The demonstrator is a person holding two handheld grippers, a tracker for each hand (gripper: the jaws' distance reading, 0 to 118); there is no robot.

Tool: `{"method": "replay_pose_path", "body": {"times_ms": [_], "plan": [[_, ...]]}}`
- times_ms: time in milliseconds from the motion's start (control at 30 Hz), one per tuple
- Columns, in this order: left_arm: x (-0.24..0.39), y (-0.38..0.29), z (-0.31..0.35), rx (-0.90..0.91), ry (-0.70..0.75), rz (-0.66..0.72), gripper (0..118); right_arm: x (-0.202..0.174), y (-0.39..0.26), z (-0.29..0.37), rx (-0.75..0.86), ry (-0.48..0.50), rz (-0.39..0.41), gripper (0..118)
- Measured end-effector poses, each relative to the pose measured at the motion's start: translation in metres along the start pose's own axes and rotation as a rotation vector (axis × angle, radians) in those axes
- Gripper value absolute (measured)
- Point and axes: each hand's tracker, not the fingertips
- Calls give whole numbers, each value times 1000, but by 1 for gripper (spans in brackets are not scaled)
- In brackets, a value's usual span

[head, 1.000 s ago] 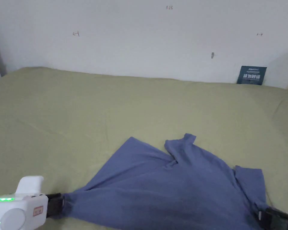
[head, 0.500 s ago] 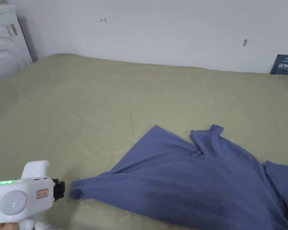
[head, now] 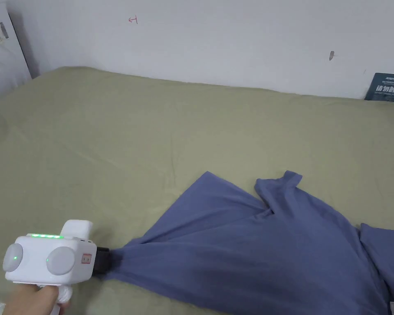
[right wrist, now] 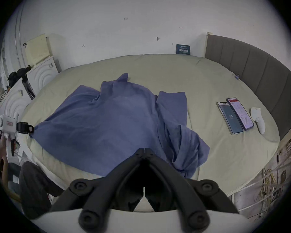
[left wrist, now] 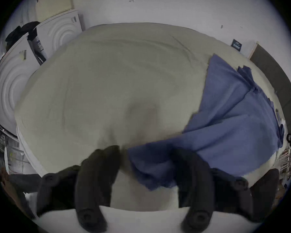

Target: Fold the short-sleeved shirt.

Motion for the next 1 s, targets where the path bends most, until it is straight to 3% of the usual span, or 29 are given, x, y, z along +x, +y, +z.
{"method": "replay_pose_path", "body": {"times_ms": [67,133,200,667,700,733,767,800,867,933,1000], "plan": [[5,-1,5,13,0,-34,56,2,8,-9,-6,2,7,0],[10,-1,7,22,-3,-32,19,-4,16,-16,-6,11,12,0],[12,-1,6,27,-33,-49,8,-7,31,-30,-5,14,26,0],[2,2,-5,-5,-69,31,8,-6,176,-215,-103,-17,144,1],[6,6,-3,-9,-70,32,8,-4,181,-225,-119,-18,159,16],[6,7,-3,-12,-71,29,8,-2,184,-233,-135,-31,170,64],[7,7,-3,-15,-71,27,8,-2,185,-240,-163,-41,182,101],[9,9,-3,-18,-68,21,8,-1,186,-247,-208,-25,186,118],[13,11,-3,-21,-63,9,8,-1,181,-252,-203,-15,222,105],[15,11,-4,-21,-61,12,8,1,178,-251,-268,-51,266,105],[15,12,-6,-23,-59,15,8,0,171,-258,-268,-45,258,105]]}}
